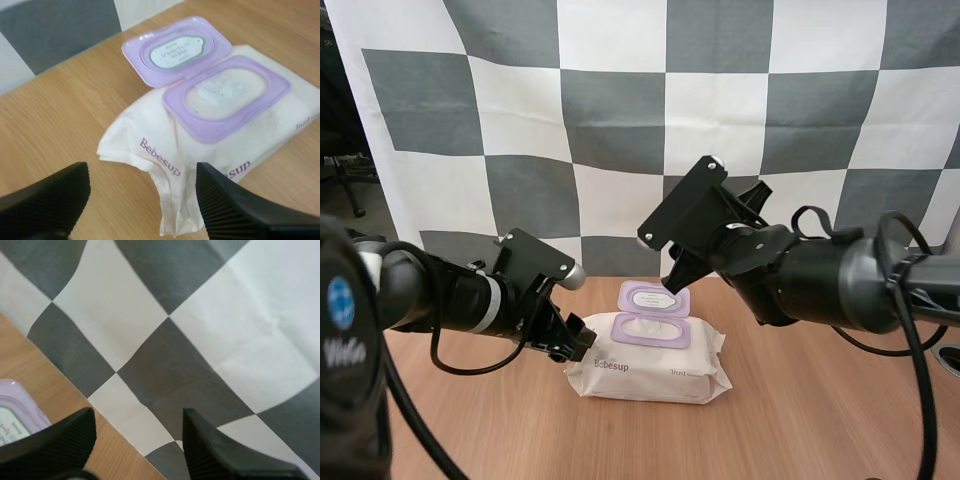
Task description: Open the wet wipes lid
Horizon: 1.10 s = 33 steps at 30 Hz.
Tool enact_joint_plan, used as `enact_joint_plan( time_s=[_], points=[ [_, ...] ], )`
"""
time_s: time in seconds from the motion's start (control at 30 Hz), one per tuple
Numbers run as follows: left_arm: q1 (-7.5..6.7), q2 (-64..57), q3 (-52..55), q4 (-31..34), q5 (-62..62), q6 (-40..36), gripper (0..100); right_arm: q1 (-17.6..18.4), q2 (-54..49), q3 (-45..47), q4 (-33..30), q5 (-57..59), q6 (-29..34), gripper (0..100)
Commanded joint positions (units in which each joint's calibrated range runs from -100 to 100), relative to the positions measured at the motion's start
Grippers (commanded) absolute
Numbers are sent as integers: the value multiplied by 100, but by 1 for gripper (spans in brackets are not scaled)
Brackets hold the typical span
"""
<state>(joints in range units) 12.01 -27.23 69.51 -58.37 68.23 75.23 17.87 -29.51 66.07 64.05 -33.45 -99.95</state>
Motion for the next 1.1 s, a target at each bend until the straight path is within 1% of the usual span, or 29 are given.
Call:
enact_joint_plan(
  time_s=[0.0, 0.1, 0.17, 0.2, 0.3, 0.37, 0.47, 0.53, 0.6, 0.63, 0.67, 0.7, 0.73, 0.8, 0.83, 0.9, 0.97, 1.0, 1.07],
  points=[
    [-4, -1212, -4, 38, -139, -336, 100, -1, -975, -11, 627, 13, -5, 86],
    [-4, -2093, -38, 24, -409, -861, 100, -1, -1639, -11, 1350, -254, -5, 86],
    [-4, -2667, -68, 39, -676, -1324, 100, -1, -1906, -11, 1969, -966, -5, 86],
    [-4, -2945, -81, 39, -812, -1470, 100, -1, -1984, -11, 2161, -1284, -5, 86],
    [-4, -3710, -82, -121, -1201, -1821, 100, -1, -2342, -11, 2265, -2427, -5, 86],
    [-4, -4182, -82, -222, -1320, -1944, 100, -1, -2643, -11, 2265, -2817, -5, 86],
    [-4, -4885, -82, -330, -1281, -2090, 100, -94, -2984, -11, 2297, -3114, -5, 86],
    [-4, -5174, -82, -298, -1258, -2262, 100, -196, -3084, -11, 2555, -3071, -5, 85],
    [-4, -5367, -82, -269, -1237, -2331, 100, -223, -3132, -11, 2604, -3025, -5, 85],
    [-4, -5544, -82, -198, -1158, -2468, 100, -248, -3183, -11, 2637, -3006, -5, 83],
    [-4, -5992, -82, -56, -854, -2511, 100, -248, -3271, -11, 2525, -3249, -5, 66],
    [-4, -6162, -82, -45, -789, -2501, 100, -248, -3271, -11, 2386, -3324, -5, 57],
    [-4, -6297, -82, -45, -773, -2491, 100, -248, -3271, -11, 2222, -3368, -5, 50],
    [-4, -6626, -82, -82, -773, -2491, 100, -248, -3271, -11, 2106, -3450, -5, 33],
    [-4, -6792, -82, -82, -683, -2491, 100, -231, -3271, -11, 2149, -3516, -5, 25],
    [-4, -7069, -82, -82, -302, -2490, 100, -196, -3271, -11, 2431, -3641, -5, 12],
    [-4, -7277, -82, -82, 36, -2325, 100, -125, -3314, -11, 2422, -3429, -5, 0],
    [-4, -7277, -82, -55, 128, -2264, 100, -86, -3396, -11, 2249, -3087, -5, 0],
    [-4, -7277, -93, -17, 156, -2254, 100, -22, -3663, -11, 2077, -1422, -5, 0]
  ],
)
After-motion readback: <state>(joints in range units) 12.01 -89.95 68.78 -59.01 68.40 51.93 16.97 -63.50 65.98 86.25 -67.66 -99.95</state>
